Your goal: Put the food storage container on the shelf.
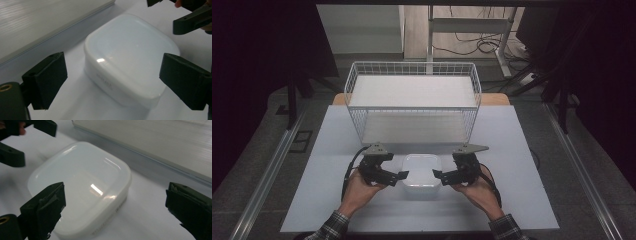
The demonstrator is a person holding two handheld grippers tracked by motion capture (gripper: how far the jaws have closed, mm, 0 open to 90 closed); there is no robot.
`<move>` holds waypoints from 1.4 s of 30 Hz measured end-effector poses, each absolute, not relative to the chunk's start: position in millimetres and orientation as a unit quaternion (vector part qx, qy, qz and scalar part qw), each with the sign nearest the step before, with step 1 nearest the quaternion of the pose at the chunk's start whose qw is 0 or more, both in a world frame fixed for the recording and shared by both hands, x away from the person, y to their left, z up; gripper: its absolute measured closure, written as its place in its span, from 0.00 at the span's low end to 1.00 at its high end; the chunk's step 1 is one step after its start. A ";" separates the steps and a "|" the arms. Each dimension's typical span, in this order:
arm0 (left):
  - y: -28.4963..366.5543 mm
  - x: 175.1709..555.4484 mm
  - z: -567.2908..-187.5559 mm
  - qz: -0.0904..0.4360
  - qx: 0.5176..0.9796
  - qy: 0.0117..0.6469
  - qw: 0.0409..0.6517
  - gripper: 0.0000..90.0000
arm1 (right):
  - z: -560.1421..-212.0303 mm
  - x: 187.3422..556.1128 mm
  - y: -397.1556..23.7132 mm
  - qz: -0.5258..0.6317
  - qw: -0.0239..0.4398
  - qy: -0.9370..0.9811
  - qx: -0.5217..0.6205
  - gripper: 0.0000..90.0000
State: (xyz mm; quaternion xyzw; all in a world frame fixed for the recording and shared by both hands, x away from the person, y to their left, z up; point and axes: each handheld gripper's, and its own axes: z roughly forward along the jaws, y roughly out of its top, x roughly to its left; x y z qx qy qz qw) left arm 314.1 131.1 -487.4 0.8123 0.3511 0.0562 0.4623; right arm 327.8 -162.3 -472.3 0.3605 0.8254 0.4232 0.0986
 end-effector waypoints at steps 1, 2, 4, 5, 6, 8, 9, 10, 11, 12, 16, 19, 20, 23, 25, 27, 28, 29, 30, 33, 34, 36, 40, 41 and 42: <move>127.6 316.2 -488.0 0.056 0.814 0.350 0.460 0.08 | -472.5 330.3 -160.6 0.422 0.095 0.826 0.362 0.06; 124.4 318.1 -489.5 0.055 0.816 0.349 0.457 0.08 | -473.1 332.4 -158.8 0.421 0.092 0.827 0.362 0.06; 120.5 320.7 -493.9 0.054 0.819 0.345 0.456 0.08 | -475.1 335.0 -156.3 0.419 0.088 0.828 0.363 0.08; 119.4 321.3 -497.0 0.049 0.818 0.347 0.457 0.08 | -476.3 335.5 -155.7 0.419 0.085 0.827 0.364 0.08; 118.6 322.0 -500.1 0.041 0.819 0.347 0.455 0.08 | -477.5 335.5 -155.7 0.420 0.082 0.828 0.363 0.09; 117.8 321.9 -504.7 0.043 0.824 0.349 0.444 0.08 | -479.2 334.8 -156.3 0.424 0.073 0.827 0.363 0.11; 118.1 321.9 -506.4 0.039 0.823 0.350 0.445 0.08 | -480.1 334.9 -157.0 0.424 0.069 0.827 0.362 0.11; 118.8 322.1 -507.8 0.031 0.820 0.352 0.450 0.08 | -481.3 334.9 -156.9 0.424 0.064 0.828 0.361 0.12; 119.2 322.1 -508.8 0.025 0.818 0.354 0.453 0.09 | -482.9 335.0 -156.6 0.422 0.061 0.829 0.362 0.12; 120.3 321.9 -509.5 0.017 0.816 0.354 0.457 0.10 | -484.9 335.1 -156.0 0.418 0.058 0.831 0.363 0.13; 122.7 317.3 -510.9 -0.014 0.809 0.357 0.467 0.20 | -491.3 334.1 -155.5 0.413 0.026 0.833 0.367 0.21; 124.6 309.6 -509.3 -0.022 0.808 0.360 0.466 0.30 | -489.3 331.6 -158.7 0.410 0.006 0.840 0.356 0.25; 125.5 307.0 -508.2 -0.022 0.808 0.362 0.465 0.32 | -488.6 330.0 -159.7 0.409 0.007 0.839 0.358 0.27; 130.1 299.5 -503.8 -0.017 0.804 0.373 0.463 0.46 | -484.4 324.4 -165.2 0.411 0.009 0.833 0.371 0.43; 133.2 297.9 -502.4 -0.024 0.801 0.378 0.463 0.54 | -482.1 320.1 -170.5 0.417 0.006 0.824 0.382 0.54; 135.4 296.6 -501.1 -0.029 0.796 0.385 0.466 0.60 | -481.0 316.2 -174.9 0.423 -0.008 0.813 0.400 0.62; 136.1 296.0 -500.4 -0.032 0.794 0.389 0.467 0.64 | -480.3 314.5 -176.4 0.426 -0.010 0.809 0.405 0.65; 136.7 295.4 -499.9 -0.031 0.792 0.390 0.469 0.66 | -479.2 312.9 -177.4 0.427 -0.012 0.806 0.410 0.67; 137.2 294.8 -499.2 -0.031 0.790 0.394 0.469 0.69 | -477.9 311.3 -177.7 0.428 -0.013 0.801 0.418 0.70; 137.2 293.1 -498.3 -0.020 0.782 0.402 0.475 0.74 | -474.4 308.8 -178.2 0.435 -0.002 0.790 0.432 0.76; 137.7 293.1 -498.5 -0.022 0.778 0.407 0.478 0.75 | -473.7 308.3 -178.2 0.438 0.000 0.786 0.436 0.77; 139.6 293.6 -499.4 -0.029 0.770 0.414 0.484 0.78 | -473.7 307.5 -178.9 0.444 0.001 0.780 0.442 0.79; 141.5 293.2 -499.6 -0.032 0.758 0.426 0.492 0.83 | -473.1 306.3 -179.6 0.452 0.001 0.770 0.449 0.83; 142.1 293.0 -499.4 -0.029 0.758 0.427 0.493 0.85 | -472.3 306.0 -179.8 0.454 0.005 0.770 0.449 0.85; 141.5 292.5 -499.4 -0.019 0.761 0.425 0.489 0.88 | -471.1 305.7 -180.2 0.455 0.011 0.770 0.446 0.87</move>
